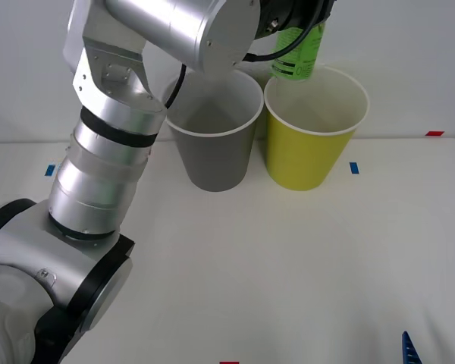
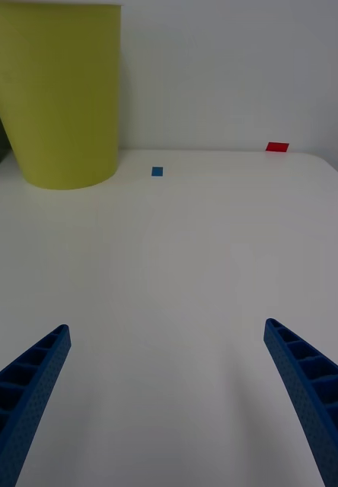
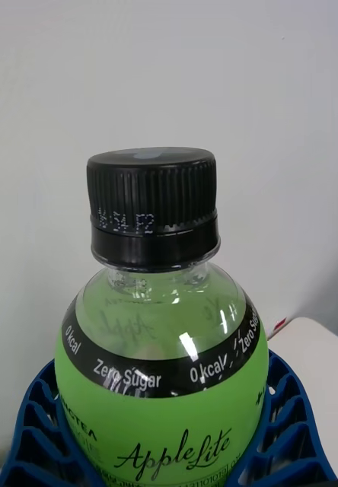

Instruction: Put cans in the gray bin and PET bottles in the light green bin.

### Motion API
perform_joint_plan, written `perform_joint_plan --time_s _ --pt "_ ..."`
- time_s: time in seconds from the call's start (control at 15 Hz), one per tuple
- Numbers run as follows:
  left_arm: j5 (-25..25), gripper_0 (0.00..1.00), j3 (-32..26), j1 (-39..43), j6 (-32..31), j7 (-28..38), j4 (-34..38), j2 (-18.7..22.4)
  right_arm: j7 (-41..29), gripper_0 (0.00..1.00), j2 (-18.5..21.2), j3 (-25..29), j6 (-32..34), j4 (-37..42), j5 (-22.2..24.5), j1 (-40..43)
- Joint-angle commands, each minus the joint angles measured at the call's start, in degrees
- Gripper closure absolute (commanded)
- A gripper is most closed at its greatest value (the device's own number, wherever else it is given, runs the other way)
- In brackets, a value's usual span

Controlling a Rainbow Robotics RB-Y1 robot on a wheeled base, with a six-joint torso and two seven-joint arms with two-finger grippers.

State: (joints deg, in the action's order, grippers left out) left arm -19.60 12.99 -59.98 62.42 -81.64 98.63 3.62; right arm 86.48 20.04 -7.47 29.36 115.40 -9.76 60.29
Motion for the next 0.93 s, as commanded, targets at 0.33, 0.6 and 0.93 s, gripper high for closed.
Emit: perform_joint_plan --time_s 0.33,0.6,0.93 --pt "8.96 1.00 4.23 -0.58 -20.23 -0.89 -16.28 -4.62 0.00 0.12 0.00 0.00 0.00 0.00 0.00 0.00" --pt "10.54 1.00 4.23 -0.49 -28.14 -0.80 -23.39 -4.62 0.00 0.12 0.00 0.00 0.00 0.00 0.00 0.00" --pt "10.37 1.00 4.32 -0.58 -30.25 0.16 -25.06 -4.62 0.00 0.12 0.00 0.00 0.00 0.00 0.00 0.00"
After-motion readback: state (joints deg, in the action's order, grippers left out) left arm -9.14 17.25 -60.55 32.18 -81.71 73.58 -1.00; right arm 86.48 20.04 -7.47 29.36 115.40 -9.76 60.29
